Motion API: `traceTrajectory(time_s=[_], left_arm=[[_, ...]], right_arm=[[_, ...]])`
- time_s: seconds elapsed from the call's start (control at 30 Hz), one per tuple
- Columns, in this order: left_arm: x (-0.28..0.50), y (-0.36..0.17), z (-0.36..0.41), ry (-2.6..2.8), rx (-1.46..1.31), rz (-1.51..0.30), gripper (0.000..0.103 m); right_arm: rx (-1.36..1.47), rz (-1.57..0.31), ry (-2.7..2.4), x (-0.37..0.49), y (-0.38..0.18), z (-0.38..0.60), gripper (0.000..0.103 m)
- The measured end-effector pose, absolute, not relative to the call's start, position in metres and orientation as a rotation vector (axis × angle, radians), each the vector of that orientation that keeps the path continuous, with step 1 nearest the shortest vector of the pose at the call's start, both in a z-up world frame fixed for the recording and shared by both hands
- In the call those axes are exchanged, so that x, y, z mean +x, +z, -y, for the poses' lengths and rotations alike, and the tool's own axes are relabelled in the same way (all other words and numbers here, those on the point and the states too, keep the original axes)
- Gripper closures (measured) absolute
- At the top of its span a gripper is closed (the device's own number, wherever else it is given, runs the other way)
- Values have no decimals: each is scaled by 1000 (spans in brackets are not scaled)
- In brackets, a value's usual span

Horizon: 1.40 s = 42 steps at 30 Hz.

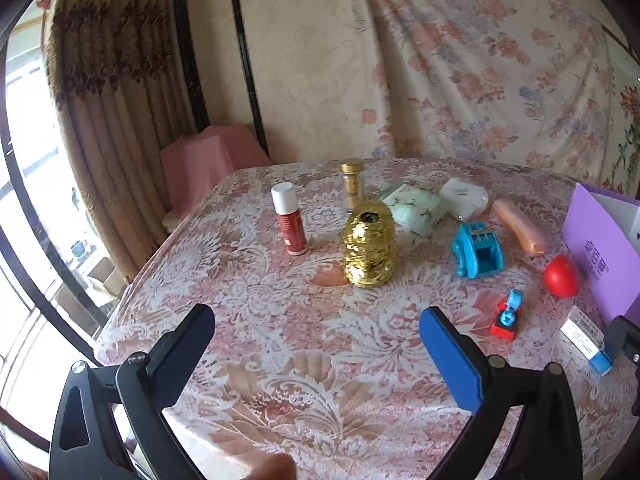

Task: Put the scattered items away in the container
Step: 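Move both tools toward the toy car and medicine box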

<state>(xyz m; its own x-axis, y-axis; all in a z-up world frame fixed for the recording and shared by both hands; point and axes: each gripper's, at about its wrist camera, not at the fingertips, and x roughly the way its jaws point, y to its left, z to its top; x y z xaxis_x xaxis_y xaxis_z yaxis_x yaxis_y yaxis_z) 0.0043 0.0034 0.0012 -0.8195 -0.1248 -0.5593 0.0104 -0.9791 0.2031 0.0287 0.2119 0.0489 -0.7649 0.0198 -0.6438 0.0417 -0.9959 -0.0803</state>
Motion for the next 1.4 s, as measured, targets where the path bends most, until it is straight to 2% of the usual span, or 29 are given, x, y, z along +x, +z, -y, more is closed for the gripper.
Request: traceTrajectory(time_s=[0.13,0.27,0.4,0.67,0.87,0.97,1.13,1.2,1.27,1.33,1.4], left_arm=[[16,4,-13,-2919,794,373,0],[11,0,-8,-2930,919,345,0],[-19,-10,2,-2882,1093,238,0],[-31,-16,11,-2855,1140,172,0],[-38,-15,15,-2867,1153,149,0],[-44,-16,17,-2945,1220,72,0],[-49,-21,12,-3000,1270,37,0],[-51,-23,11,-2999,1256,49,0],[-53,-25,11,-2999,1242,61,0],[-55,-27,11,-2998,1229,72,0],[-58,-33,6,-2974,1223,135,0]], right_arm=[[1084,-132,-2919,29,46,-217,0],[1094,-136,-2906,29,43,-218,0],[1109,-152,-2901,23,41,-212,0],[1130,-147,-2903,20,39,-218,0],[1115,-215,-2923,21,46,-219,0],[1040,-215,-2947,26,64,-222,0],[635,-142,-3007,62,92,-232,0],[632,-102,-2972,62,67,-239,0],[911,-3,-2854,44,31,-244,0],[956,80,-2838,40,20,-247,0],[948,72,-2858,39,20,-246,0]])
